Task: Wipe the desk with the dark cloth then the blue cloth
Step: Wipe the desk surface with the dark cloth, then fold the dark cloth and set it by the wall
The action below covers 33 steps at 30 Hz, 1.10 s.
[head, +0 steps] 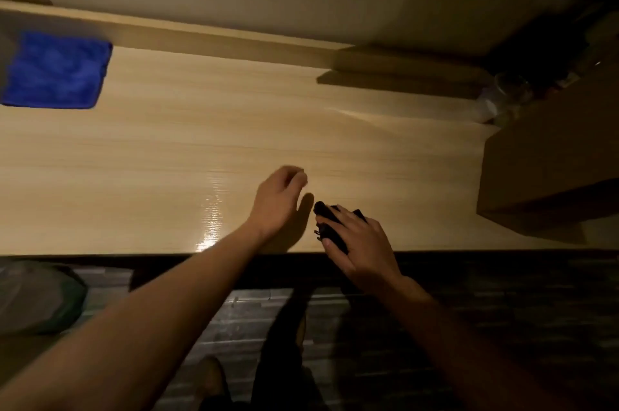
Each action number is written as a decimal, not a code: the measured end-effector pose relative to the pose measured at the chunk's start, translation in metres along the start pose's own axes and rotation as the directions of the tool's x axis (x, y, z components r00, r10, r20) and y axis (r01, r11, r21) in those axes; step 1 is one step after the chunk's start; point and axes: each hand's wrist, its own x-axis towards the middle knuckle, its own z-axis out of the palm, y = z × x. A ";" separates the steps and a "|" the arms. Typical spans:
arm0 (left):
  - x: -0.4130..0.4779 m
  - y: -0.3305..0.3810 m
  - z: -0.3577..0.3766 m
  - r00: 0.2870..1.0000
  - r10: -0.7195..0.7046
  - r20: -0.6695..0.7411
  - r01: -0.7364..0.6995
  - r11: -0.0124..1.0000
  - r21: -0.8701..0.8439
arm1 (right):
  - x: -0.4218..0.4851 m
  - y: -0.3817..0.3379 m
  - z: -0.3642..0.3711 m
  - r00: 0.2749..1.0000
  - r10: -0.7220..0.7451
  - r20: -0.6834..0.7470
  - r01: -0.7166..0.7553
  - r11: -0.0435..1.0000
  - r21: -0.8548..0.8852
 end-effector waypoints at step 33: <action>0.128 0.011 -0.365 0.969 -0.248 -0.013 0.202 0.817 -0.540 | 0.371 -0.275 0.011 0.876 0.482 -0.003 -0.257 0.473 0.842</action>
